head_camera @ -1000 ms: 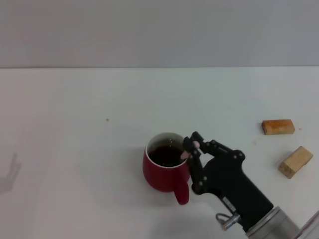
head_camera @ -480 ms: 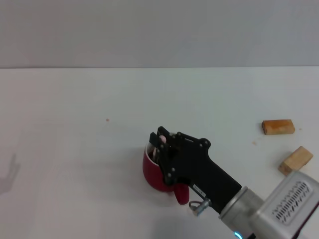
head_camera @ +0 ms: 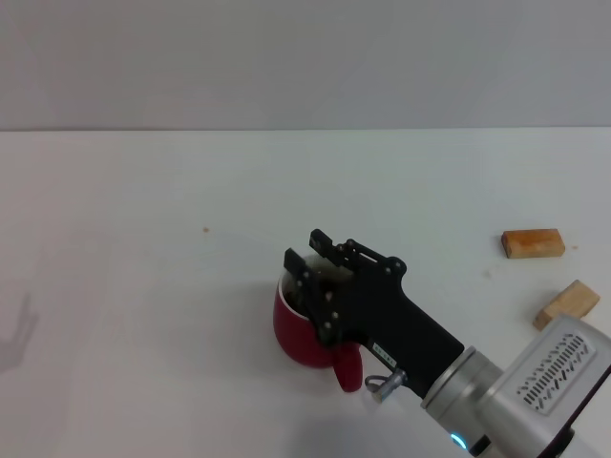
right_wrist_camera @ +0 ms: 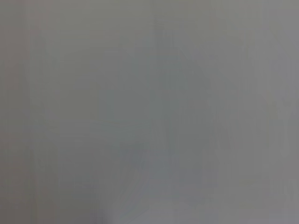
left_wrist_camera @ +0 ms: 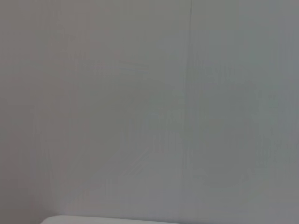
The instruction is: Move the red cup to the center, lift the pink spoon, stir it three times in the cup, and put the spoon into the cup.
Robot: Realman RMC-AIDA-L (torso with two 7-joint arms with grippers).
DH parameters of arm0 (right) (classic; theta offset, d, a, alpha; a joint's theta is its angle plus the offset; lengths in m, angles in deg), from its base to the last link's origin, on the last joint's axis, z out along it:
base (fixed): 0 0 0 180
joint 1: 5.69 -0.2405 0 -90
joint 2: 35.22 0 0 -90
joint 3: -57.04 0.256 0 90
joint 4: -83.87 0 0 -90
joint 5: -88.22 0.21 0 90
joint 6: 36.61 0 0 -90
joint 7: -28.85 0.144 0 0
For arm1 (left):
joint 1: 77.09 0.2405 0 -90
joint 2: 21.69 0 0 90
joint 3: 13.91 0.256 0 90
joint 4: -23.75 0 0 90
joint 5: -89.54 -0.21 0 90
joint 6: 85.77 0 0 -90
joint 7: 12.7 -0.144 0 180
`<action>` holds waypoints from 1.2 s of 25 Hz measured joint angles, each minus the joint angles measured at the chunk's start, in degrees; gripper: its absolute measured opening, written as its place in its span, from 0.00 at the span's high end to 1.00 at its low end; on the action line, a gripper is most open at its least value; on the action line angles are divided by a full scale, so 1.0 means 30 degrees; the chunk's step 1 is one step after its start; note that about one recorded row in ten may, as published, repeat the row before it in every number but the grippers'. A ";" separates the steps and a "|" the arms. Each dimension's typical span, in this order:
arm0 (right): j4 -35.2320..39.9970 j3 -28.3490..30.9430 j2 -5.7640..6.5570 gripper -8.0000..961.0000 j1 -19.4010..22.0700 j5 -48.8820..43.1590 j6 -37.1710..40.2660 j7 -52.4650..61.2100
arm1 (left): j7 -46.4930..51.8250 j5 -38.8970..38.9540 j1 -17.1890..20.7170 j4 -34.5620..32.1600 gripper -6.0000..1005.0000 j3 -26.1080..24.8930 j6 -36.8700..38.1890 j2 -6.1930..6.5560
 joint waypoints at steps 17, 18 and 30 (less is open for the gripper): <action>0.1059 0.3524 0.0081 0.35 0.3920 0.0128 0.4358 -0.0109 | -0.0001 -0.0010 0.0148 0.0179 0.15 0.0029 0.0031 -0.0031; 0.1103 0.4079 0.0110 0.34 0.4369 0.0128 0.4416 -0.0039 | -0.0060 -0.0009 0.0245 0.0227 0.15 0.0030 0.0212 -0.0032; 0.2583 0.5805 -0.0009 0.19 0.7958 0.1299 0.8830 0.0448 | -0.0219 -0.0001 0.0808 0.0234 0.15 0.0028 0.2040 -0.0030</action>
